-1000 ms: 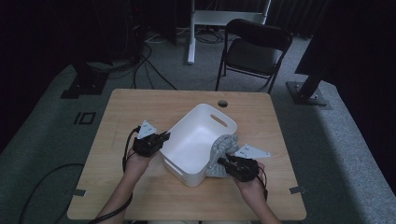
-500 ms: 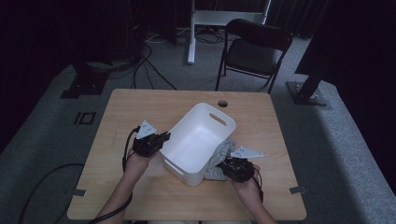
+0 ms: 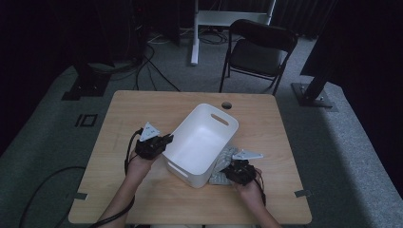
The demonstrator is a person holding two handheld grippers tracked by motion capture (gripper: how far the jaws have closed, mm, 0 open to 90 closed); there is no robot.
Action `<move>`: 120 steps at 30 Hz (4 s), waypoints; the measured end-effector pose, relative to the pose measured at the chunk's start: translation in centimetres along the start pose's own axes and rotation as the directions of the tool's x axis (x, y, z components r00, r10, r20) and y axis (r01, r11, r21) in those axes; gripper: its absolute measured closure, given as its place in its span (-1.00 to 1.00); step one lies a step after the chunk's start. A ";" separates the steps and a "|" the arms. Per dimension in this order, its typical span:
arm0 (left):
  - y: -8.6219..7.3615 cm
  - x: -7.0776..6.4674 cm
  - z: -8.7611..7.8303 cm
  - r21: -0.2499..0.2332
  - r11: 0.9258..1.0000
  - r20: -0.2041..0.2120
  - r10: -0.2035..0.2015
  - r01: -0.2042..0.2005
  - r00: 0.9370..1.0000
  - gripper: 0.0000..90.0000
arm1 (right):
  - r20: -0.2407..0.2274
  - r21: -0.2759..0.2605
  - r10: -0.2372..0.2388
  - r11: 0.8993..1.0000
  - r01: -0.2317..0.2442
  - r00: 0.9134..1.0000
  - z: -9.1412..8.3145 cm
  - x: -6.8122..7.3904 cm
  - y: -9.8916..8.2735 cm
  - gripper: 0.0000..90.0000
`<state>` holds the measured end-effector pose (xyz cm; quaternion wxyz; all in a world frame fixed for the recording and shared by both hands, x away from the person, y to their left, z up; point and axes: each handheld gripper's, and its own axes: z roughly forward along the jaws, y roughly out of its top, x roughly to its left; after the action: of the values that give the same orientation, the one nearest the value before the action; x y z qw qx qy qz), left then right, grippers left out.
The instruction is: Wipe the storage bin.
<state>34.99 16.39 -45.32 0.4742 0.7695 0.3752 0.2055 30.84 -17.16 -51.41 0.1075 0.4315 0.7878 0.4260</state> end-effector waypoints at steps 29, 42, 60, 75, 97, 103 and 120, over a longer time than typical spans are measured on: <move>0.1 -0.4 0.1 0.012 0.999 -0.007 0.036 -0.036 0.999 0.92 | 0.014 -0.147 0.052 0.988 -0.050 0.999 -2.9 -2.3 3.6 0.69; 0.1 -0.4 0.0 0.008 0.999 -0.004 0.032 -0.032 0.999 0.91 | 0.024 -0.075 0.090 0.993 -0.088 0.996 -0.7 -3.4 2.4 0.70; 0.1 -0.3 -0.1 0.013 1.000 -0.017 0.026 -0.026 1.000 0.90 | 0.051 0.040 0.131 0.990 -0.133 0.990 2.4 -4.7 0.5 0.69; -0.1 1.2 -0.6 0.012 1.000 0.060 0.012 -0.013 0.998 0.92 | 0.054 -0.143 0.109 0.985 -0.101 0.993 -4.5 -5.0 2.8 0.69; -0.5 1.4 -0.7 -0.018 0.998 0.132 0.058 -0.057 0.989 0.92 | 0.053 -0.155 0.137 0.980 -0.127 0.989 -4.1 -5.7 3.0 0.69; -0.5 1.4 -0.7 -0.019 0.998 0.132 0.055 -0.053 0.990 0.92 | 0.048 -0.113 0.142 0.984 -0.136 0.989 -3.2 -6.0 2.4 0.69; -0.4 1.1 -0.6 -0.012 0.998 0.125 0.061 -0.060 0.990 0.90 | 0.082 -0.023 0.146 0.989 -0.144 0.986 -0.4 -6.8 1.1 0.70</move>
<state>35.15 17.75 -45.42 0.4934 0.7899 0.3204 0.1727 35.41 -22.37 -51.66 0.1126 0.5042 0.7455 0.4212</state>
